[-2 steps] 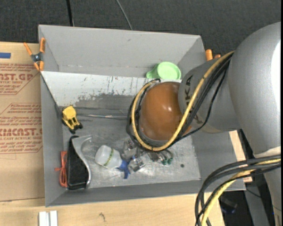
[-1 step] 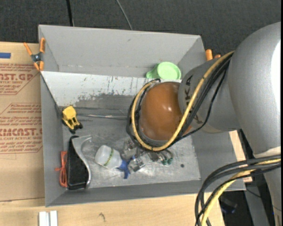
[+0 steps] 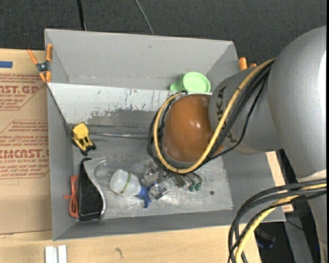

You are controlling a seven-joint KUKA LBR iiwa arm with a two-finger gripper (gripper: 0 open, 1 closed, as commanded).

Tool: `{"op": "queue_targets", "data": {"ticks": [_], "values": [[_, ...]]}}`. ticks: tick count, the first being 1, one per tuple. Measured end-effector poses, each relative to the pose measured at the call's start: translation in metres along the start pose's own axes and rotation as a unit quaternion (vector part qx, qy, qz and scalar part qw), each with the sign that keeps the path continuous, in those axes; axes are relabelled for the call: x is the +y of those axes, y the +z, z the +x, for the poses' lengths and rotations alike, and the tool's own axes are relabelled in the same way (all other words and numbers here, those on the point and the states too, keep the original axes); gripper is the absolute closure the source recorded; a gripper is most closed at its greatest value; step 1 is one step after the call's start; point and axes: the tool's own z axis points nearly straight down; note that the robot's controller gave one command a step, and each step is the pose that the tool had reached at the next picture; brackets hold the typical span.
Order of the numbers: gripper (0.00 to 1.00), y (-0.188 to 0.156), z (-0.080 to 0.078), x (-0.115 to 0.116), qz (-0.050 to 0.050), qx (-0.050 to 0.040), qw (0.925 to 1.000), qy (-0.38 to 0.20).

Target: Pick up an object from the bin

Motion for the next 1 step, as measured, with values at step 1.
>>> {"op": "queue_targets", "data": {"ticks": [1], "values": [[1.0, -0.1153, 0.0008, 0.0077, -0.005, -0.0035, 1.0, -0.003]]}}
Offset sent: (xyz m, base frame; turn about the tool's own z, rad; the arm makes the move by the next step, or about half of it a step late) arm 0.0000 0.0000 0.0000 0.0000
